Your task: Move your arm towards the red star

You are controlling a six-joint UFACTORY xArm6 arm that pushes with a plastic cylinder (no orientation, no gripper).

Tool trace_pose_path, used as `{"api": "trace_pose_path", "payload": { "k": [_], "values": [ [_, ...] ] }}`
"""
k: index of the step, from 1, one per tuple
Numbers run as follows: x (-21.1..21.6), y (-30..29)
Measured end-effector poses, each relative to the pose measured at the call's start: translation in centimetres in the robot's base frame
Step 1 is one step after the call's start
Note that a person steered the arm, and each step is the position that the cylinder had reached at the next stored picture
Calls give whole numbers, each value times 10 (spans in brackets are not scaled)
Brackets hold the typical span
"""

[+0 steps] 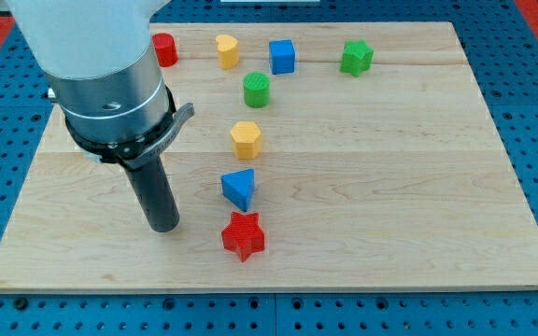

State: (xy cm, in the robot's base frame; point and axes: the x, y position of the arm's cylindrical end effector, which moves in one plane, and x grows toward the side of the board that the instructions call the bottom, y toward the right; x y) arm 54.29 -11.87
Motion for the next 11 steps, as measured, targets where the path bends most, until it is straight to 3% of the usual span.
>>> {"api": "trace_pose_path", "payload": {
  "k": [2,4,6,7,8,10,11],
  "values": [
    [-63,-2],
    [-73,3],
    [-13,-19],
    [63,-22],
    [76,-9],
    [73,143],
    [51,131]
  ]
}}
